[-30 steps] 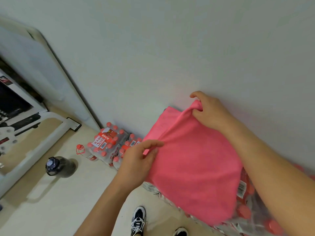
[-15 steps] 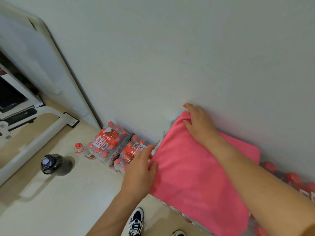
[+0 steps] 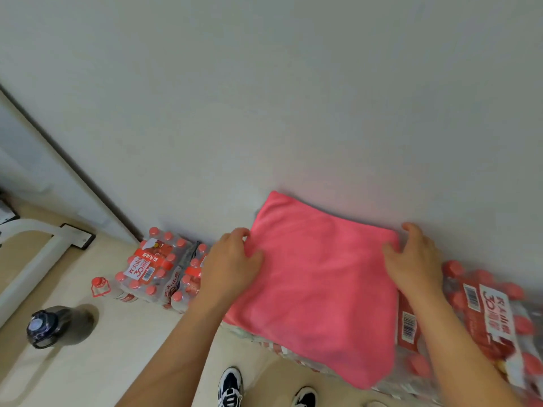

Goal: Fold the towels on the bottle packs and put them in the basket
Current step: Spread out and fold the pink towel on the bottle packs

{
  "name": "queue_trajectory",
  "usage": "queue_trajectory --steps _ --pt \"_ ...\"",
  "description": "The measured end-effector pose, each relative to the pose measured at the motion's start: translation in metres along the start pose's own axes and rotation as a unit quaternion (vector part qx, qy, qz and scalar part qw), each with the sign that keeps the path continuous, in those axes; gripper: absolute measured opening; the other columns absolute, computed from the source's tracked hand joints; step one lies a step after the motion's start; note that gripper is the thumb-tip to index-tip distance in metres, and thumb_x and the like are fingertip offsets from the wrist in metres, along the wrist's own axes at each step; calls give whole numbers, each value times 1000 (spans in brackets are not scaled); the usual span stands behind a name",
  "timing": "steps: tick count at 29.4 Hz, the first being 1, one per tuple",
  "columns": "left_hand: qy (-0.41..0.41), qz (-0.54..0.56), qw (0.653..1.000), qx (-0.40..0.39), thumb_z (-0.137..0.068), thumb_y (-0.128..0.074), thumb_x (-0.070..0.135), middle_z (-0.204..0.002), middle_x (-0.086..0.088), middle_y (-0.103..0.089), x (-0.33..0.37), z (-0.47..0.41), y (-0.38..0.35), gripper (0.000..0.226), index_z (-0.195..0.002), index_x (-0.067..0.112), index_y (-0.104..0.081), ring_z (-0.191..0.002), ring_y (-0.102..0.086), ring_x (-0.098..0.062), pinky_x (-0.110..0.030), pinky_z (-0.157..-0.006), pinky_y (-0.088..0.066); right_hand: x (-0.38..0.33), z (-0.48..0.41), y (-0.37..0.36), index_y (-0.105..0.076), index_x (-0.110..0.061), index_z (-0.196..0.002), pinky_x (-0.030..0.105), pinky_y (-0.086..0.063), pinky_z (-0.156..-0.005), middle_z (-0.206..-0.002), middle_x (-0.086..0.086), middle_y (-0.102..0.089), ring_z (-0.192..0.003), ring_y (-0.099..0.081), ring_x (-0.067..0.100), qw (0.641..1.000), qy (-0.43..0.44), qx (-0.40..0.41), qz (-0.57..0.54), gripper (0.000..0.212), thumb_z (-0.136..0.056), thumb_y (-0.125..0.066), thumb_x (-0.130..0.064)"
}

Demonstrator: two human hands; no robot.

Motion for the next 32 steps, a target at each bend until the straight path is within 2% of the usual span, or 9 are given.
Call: queue_trajectory --steps 3,8,11,15,17,21,26,29,32 --pt "17 11 1000 7 -88 -55 30 -119 -10 -61 19 -40 -10 50 -134 15 -47 -111 -56 -28 -36 -91 -42 28 -8 -2 -39 -9 -136 45 -41 -96 -124 26 -56 -116 -51 41 995 -70 -32 -67 53 -89 -54 -28" --pt "34 23 998 45 -87 -57 26 -122 -8 -63 41 -71 -15 49 -135 17 -49 -118 -54 -28 -38 -96 -42 24 -23 -10 -43 -4 -125 42 -47 -87 -114 21 -62 -106 -59 38 991 -73 -18 -108 45 -87 -58 -23" --pt "18 20 997 74 -88 -57 26 -122 -8 -64 55 -67 -27 42 -129 15 -55 -114 -56 -30 -36 -90 -43 26 -25 -22 -50 -4 -117 44 -49 -87 -110 21 -63 -103 -60 40 991 -71 -23 -108 41 -81 -63 -20" --pt "50 90 989 109 -96 -48 28 -91 -12 -68 53 -66 -26 29 -97 8 -69 -91 -61 -33 -31 -70 -39 39 -31 -33 -66 -6 -85 40 -53 -74 -83 14 -67 -87 -66 35 982 -91 -30 -162 16 -73 -63 -14" --pt "66 164 977 117 -94 -56 26 -80 -3 -65 51 -65 -20 23 -94 11 -72 -82 -60 -23 -27 -69 -43 43 -35 -36 -66 -5 -70 36 -48 -62 -66 9 -60 -70 -63 26 976 -94 -62 -187 6 -70 -62 -8" --pt "38 321 938 124 -87 -67 12 -76 5 -63 69 -49 -8 14 -101 15 -70 -67 -54 -4 -7 -57 -45 55 -36 -18 -67 4 -69 35 -41 -54 -61 8 -53 -61 -49 15 956 -77 -78 -273 8 -64 -63 -1" --pt "-18 305 950 64 -79 -61 5 -88 3 -73 110 -17 4 24 -88 21 -76 -79 -60 -10 -25 -73 -46 68 -9 40 -64 -10 -76 22 -41 -44 -68 8 -52 -55 -45 13 881 -99 -170 -431 22 -79 -58 11" --pt "-93 375 921 55 -71 -55 5 -75 8 -69 180 11 18 26 -71 23 -75 -75 -53 -13 -32 -69 -36 82 -5 136 -59 -12 -78 20 -51 -45 -72 4 -54 -59 -53 13 858 -48 -100 -502 24 -83 -57 11" --pt "-187 429 878 97 -73 -55 4 -75 7 -66 256 42 43 29 -75 25 -75 -66 -47 -10 -25 -58 -33 90 9 243 -58 -14 -75 26 -59 -68 -73 3 -56 -72 -59 16 835 44 72 -544 29 -81 -55 14"
Point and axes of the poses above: each hand's wrist, its own z-axis away from the middle knuckle, its own y-axis out of the back of the hand, x = y × z, the point moved 7 cm from there along -z, towards the middle knuckle
